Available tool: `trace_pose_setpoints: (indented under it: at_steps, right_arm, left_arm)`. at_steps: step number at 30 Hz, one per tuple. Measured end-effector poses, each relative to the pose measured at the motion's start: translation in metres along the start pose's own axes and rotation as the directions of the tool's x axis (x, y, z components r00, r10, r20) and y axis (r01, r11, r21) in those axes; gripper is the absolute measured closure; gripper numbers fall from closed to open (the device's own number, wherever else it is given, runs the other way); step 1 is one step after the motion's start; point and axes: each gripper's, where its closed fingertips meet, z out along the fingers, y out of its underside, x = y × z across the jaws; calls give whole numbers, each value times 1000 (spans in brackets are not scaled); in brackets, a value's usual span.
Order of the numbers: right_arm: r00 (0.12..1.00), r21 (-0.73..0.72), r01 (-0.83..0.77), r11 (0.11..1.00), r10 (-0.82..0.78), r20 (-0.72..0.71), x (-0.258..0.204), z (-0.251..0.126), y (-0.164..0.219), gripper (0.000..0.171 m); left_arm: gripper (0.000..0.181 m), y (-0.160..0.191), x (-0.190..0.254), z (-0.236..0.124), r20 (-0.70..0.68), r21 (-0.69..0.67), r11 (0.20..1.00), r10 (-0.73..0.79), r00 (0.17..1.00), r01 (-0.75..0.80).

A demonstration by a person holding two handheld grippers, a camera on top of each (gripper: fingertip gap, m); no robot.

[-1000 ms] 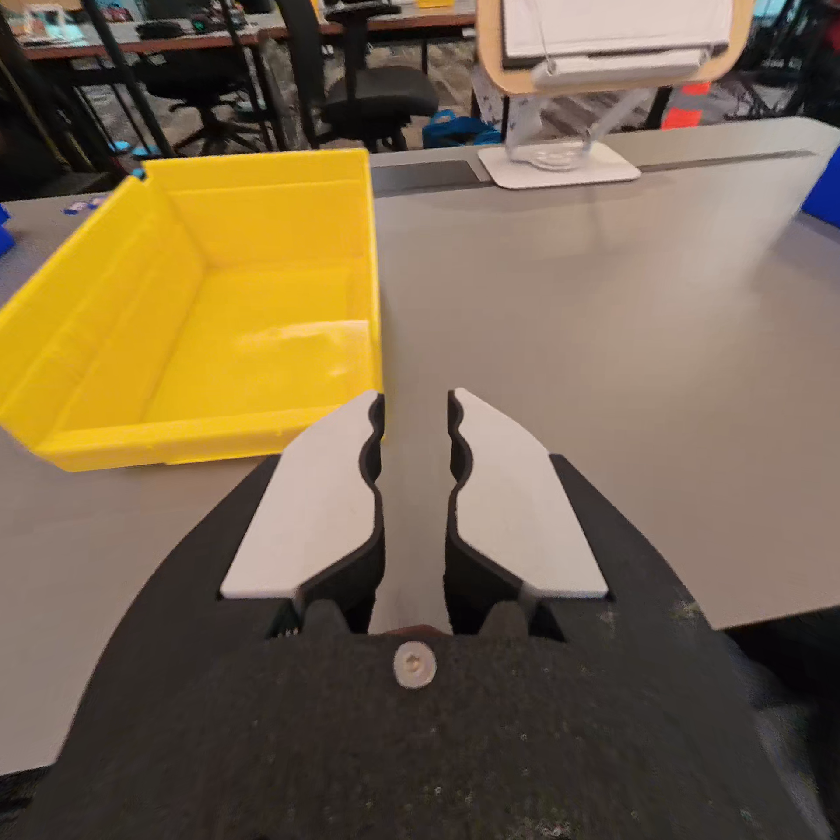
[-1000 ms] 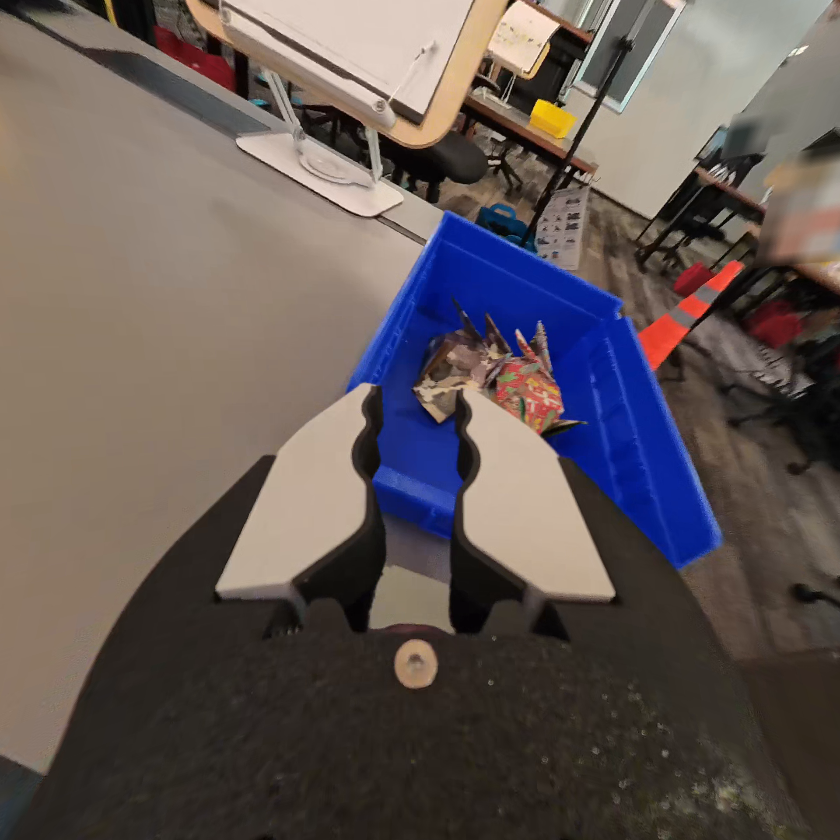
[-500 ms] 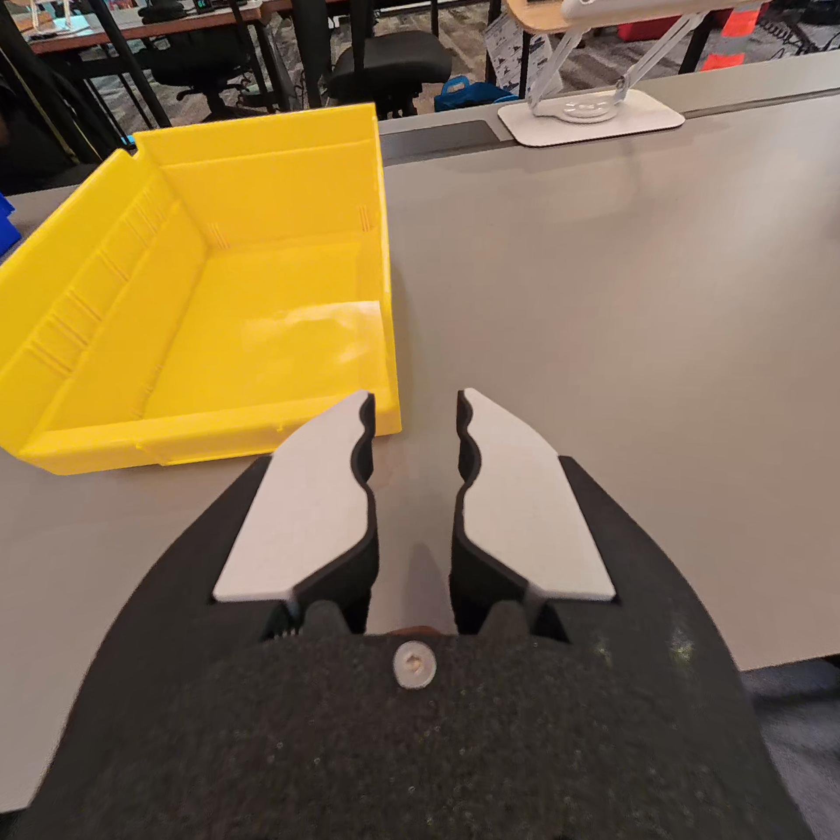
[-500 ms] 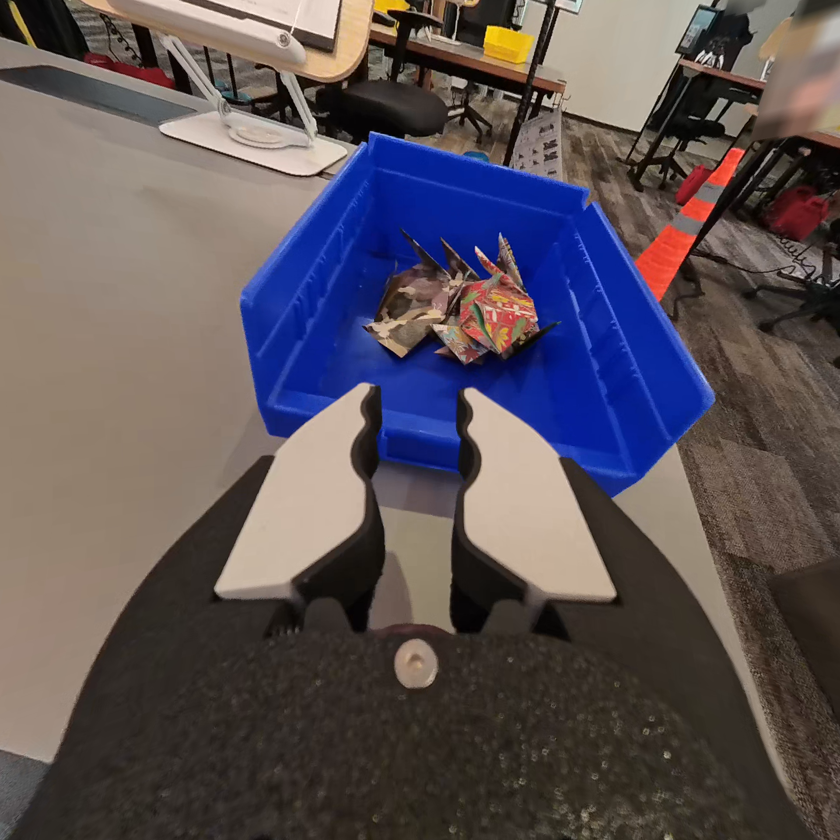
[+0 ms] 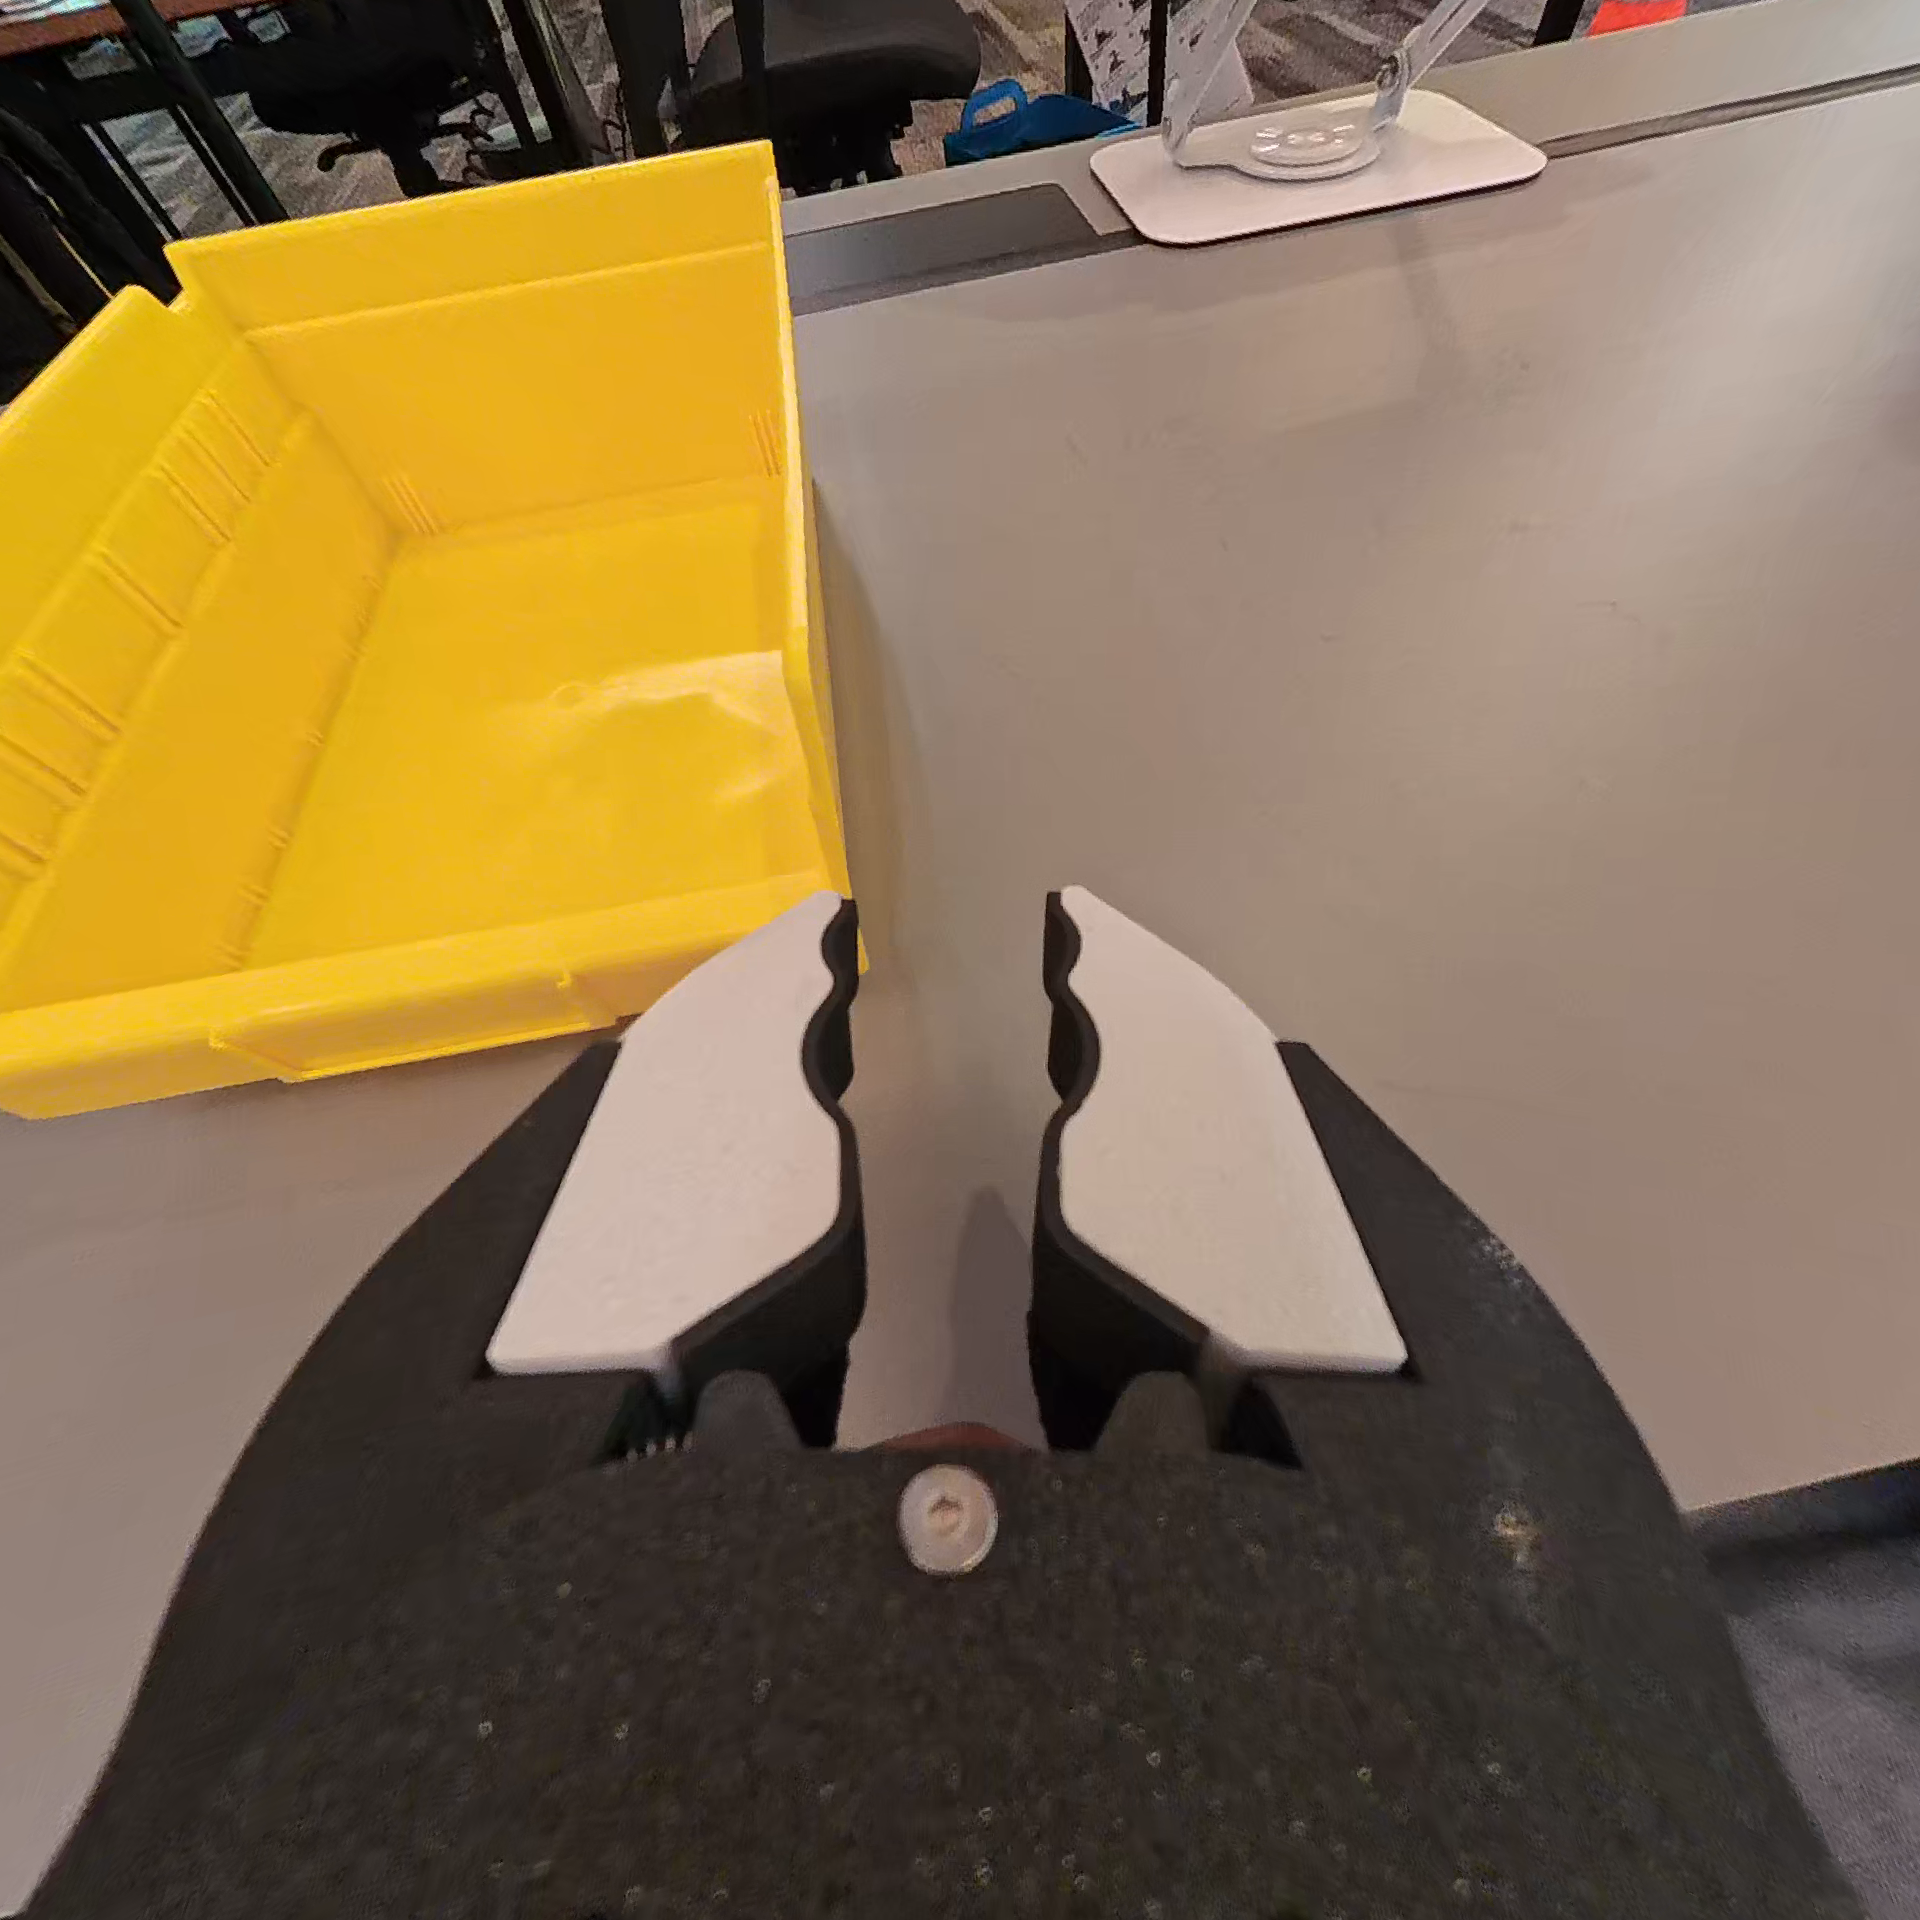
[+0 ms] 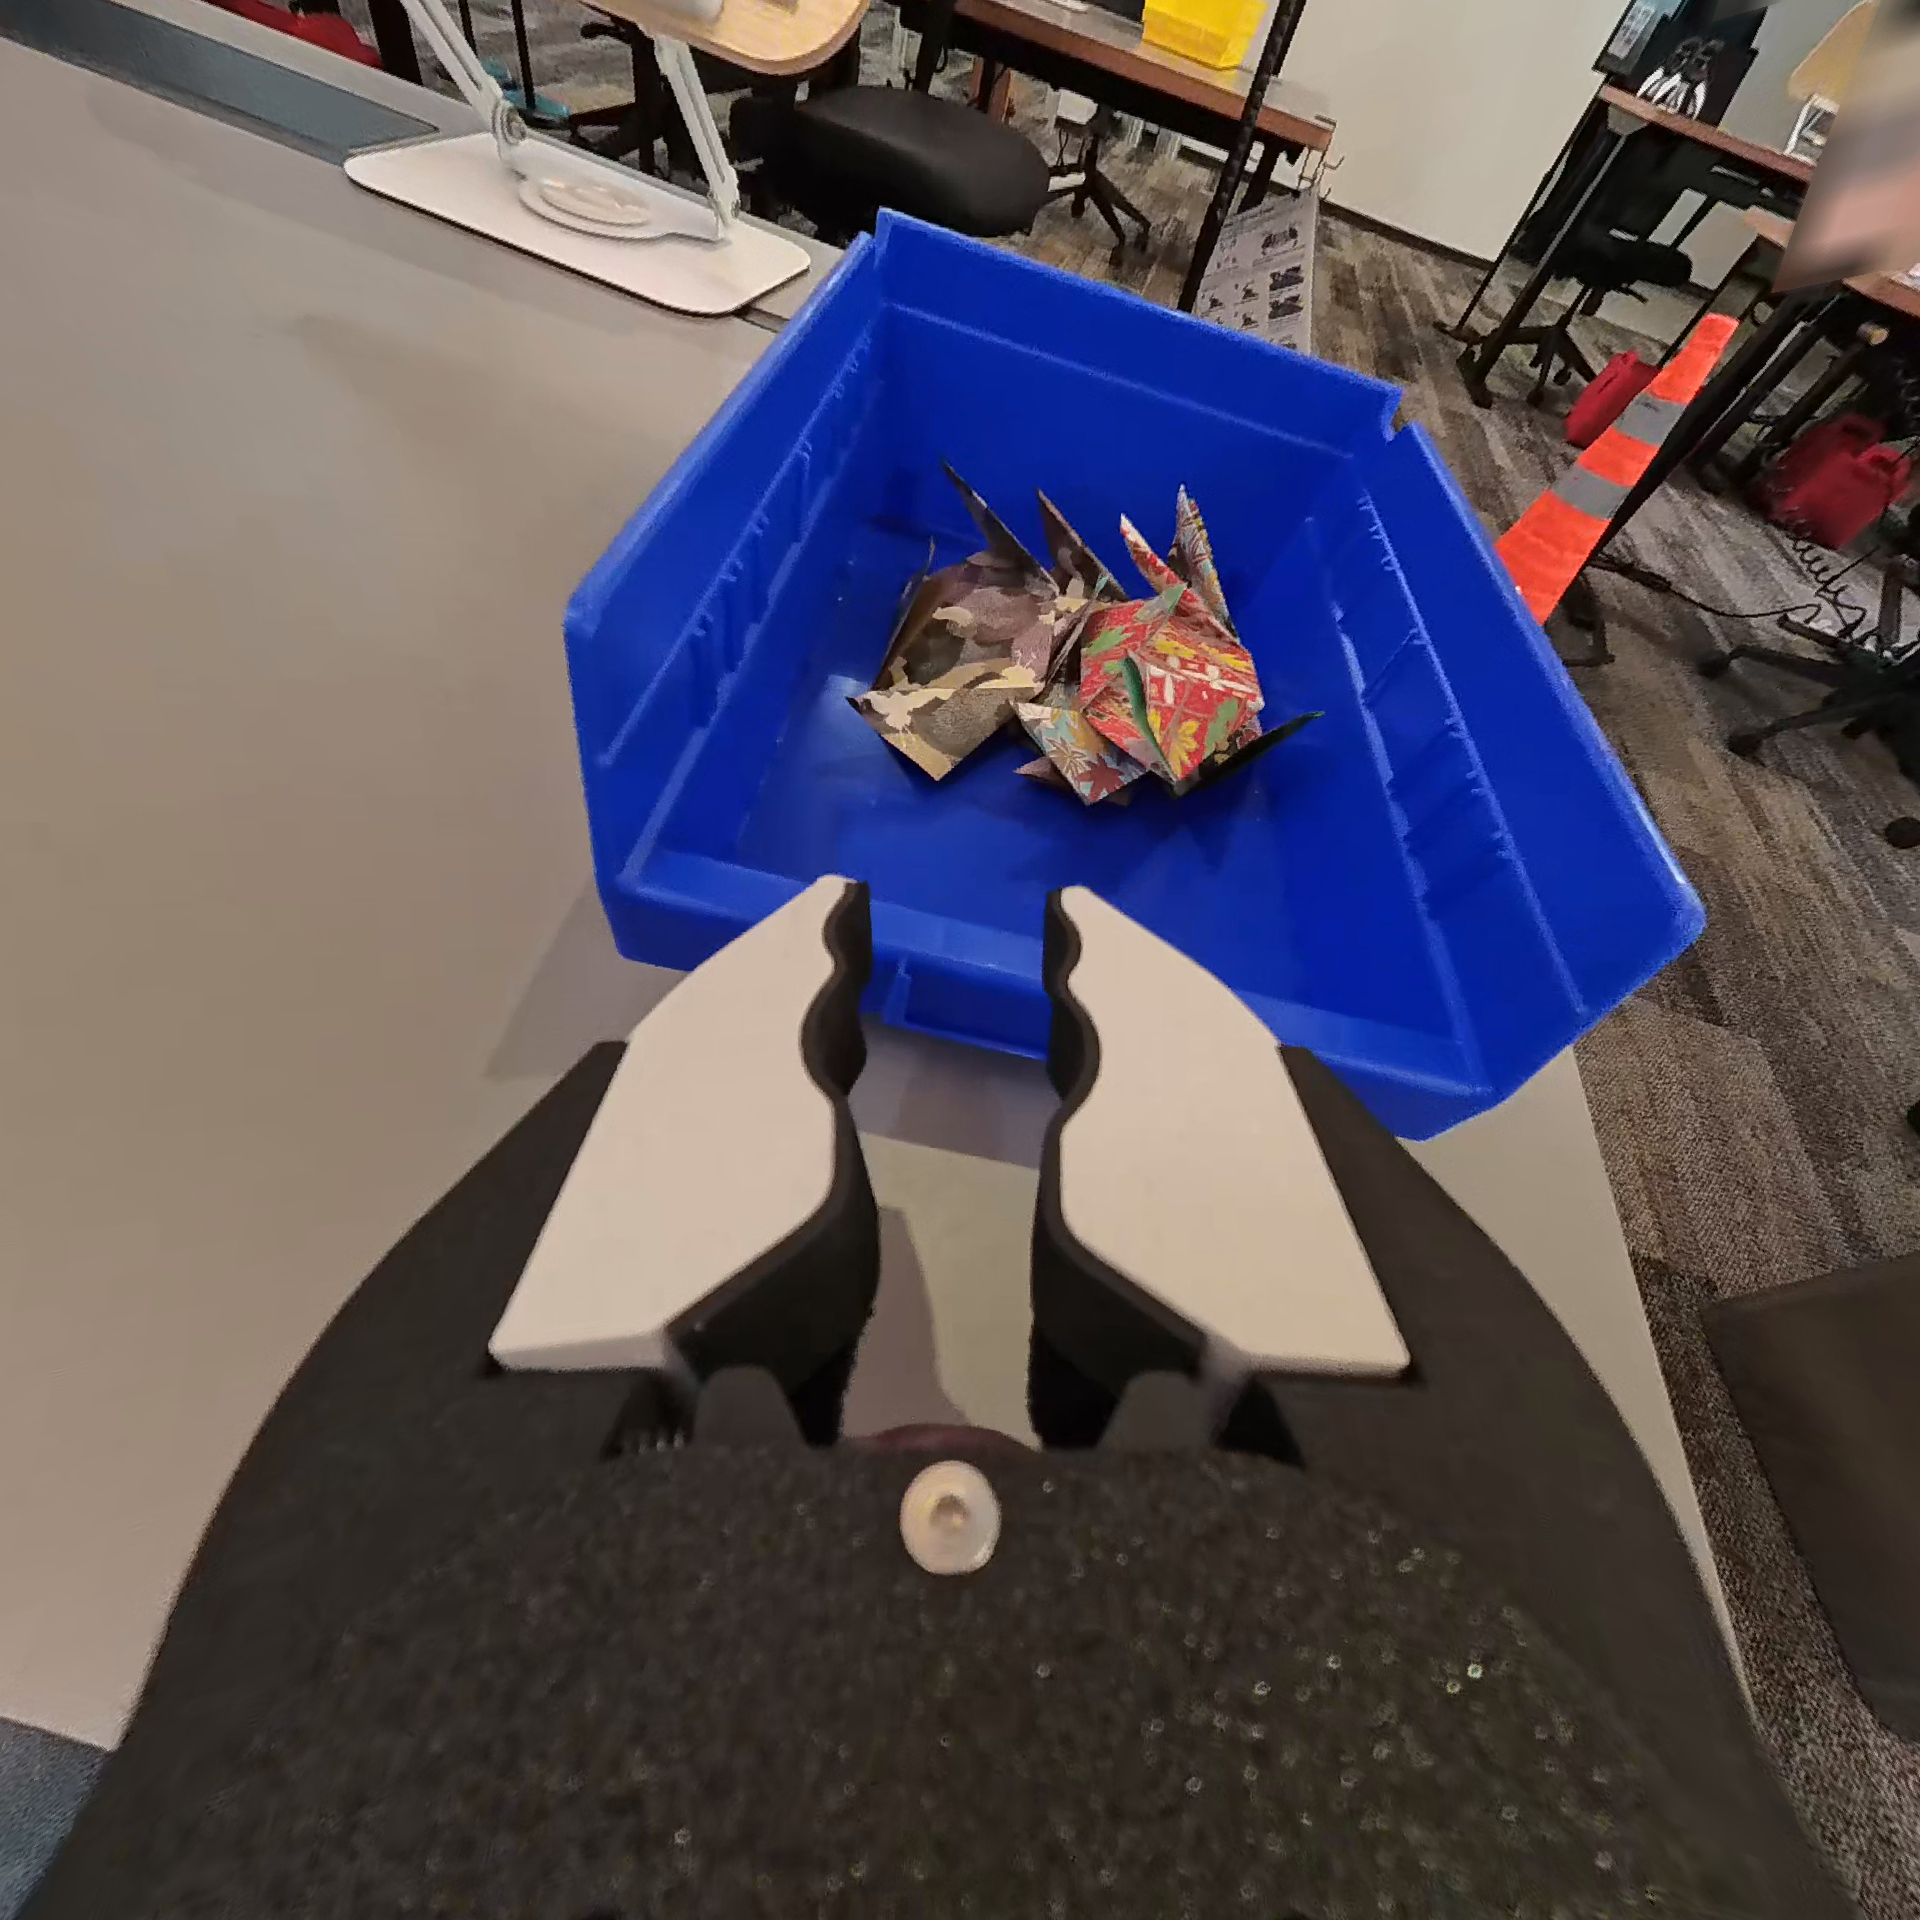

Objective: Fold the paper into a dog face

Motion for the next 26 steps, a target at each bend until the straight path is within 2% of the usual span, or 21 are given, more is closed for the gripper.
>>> trace_pose_setpoints:
  at_steps: [14,18,20,22,24,26]
  right_arm:
    - [999,11,13,1000,-13,38,-9,2,-4,140]
    - [992,70,-47,996,38,124,-18,-1,-13,139]
    - [980,103,-63,993,43,193,-31,-6,-24,140]
    - [969,132,-31,991,-2,248,-53,-10,-37,140]
    - [955,161,56,985,-100,279,-81,-13,-50,143]
    - [936,187,146,971,-197,291,-113,-13,-60,143]
  left_arm:
    - [146,3,7,4,-8,-21,999,44,999,-44]
    - [127,1,-3,4,57,-14,999,42,998,-41]
    - [119,-2,-2,4,72,-5,999,46,996,-45]
    - [126,-8,12,3,31,-10,999,40,999,-39]
    - [125,-17,36,5,-11,1,999,51,999,-51]
    - [109,-24,65,13,-43,-2,995,97,994,-98]
